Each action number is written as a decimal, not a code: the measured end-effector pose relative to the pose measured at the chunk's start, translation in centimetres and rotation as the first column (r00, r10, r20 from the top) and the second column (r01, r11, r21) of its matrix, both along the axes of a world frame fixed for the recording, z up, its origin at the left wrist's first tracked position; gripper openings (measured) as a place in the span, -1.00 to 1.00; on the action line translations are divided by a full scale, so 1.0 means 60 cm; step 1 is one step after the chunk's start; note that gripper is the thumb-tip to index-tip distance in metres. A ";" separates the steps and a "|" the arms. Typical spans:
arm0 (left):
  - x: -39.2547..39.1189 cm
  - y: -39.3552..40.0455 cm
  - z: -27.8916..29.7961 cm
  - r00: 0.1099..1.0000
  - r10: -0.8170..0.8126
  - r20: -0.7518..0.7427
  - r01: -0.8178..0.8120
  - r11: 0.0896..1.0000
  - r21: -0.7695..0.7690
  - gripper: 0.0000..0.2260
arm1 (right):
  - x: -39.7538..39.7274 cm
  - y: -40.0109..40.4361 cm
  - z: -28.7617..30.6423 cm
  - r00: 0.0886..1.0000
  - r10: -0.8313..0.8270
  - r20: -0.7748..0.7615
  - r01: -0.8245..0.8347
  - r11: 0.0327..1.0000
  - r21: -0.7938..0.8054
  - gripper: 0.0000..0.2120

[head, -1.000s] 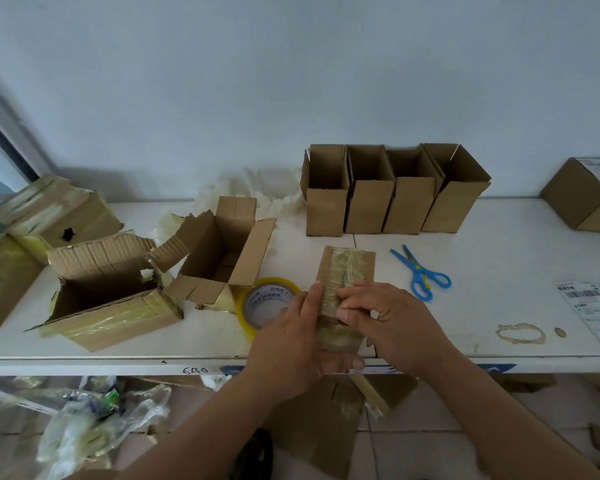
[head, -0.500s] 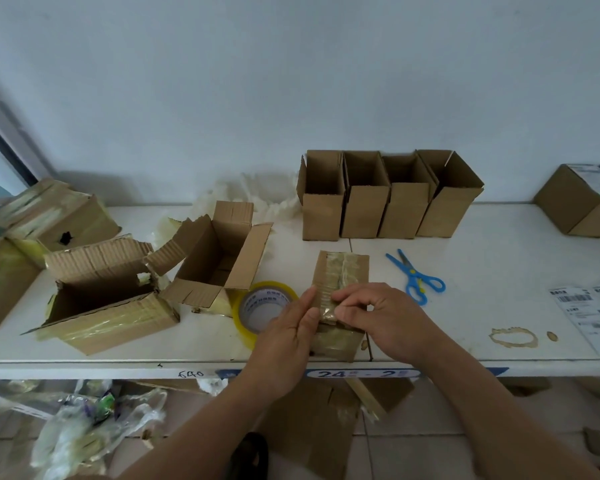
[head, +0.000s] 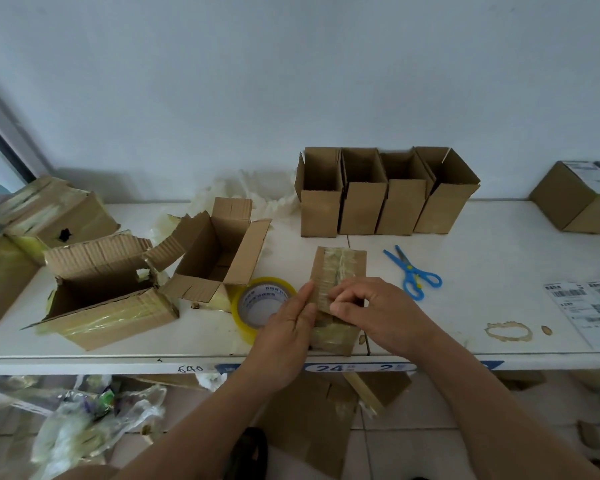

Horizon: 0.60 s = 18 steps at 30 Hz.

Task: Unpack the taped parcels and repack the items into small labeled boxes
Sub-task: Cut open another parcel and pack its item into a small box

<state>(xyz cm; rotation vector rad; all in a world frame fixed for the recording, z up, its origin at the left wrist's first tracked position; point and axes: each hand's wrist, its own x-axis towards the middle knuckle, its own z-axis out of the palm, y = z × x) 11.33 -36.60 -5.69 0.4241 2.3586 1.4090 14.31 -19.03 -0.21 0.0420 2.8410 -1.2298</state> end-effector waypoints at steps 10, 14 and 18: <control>0.006 0.026 0.015 0.993 -0.052 -0.108 0.020 0.961 -0.277 -0.39 | 0.018 0.055 0.009 0.966 -0.254 0.044 0.254 0.909 -0.329 -0.84; 0.001 0.034 0.029 0.982 -0.097 -0.165 0.032 0.933 -0.359 -0.37 | 0.019 0.082 -0.020 0.929 -0.361 0.074 0.368 0.924 -0.101 -0.84; -0.013 0.044 0.039 0.953 -0.199 -0.230 0.113 0.934 -0.340 -0.47 | 0.023 0.093 -0.068 0.877 -0.390 0.282 0.268 0.882 0.388 -0.72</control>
